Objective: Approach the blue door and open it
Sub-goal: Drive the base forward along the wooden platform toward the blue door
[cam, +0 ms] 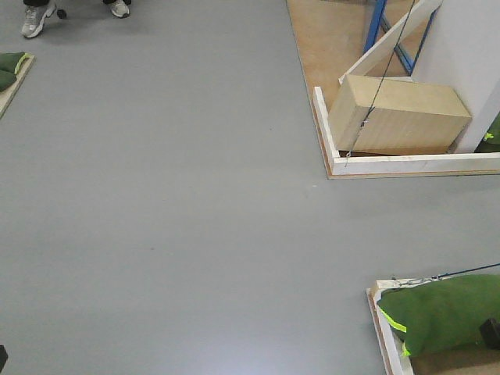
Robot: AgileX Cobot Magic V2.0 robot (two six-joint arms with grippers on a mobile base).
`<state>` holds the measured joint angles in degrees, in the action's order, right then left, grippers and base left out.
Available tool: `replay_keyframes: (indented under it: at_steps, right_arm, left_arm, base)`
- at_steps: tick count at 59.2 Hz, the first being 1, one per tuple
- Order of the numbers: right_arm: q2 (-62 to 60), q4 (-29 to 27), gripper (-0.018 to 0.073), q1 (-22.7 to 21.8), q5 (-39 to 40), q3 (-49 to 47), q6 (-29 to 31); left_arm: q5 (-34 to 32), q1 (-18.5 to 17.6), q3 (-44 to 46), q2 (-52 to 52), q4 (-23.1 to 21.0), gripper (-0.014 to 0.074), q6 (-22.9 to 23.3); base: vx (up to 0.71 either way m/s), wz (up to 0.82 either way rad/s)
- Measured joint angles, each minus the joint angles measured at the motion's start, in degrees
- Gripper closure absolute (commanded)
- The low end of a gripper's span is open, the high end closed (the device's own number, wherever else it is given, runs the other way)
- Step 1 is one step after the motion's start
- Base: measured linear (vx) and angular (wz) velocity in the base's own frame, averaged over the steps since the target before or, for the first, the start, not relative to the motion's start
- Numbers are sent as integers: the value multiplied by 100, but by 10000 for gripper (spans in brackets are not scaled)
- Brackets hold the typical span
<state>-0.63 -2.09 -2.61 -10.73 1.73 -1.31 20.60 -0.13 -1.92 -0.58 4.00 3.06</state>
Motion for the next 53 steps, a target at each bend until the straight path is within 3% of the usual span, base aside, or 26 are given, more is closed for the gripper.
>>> replay_keyframes:
  at_steps: [53]
  right_arm:
    - [0,0,564,-10,1,0,0]
  left_arm:
    - [-5,0,0,0,0,526,0]
  base:
    - [3,0]
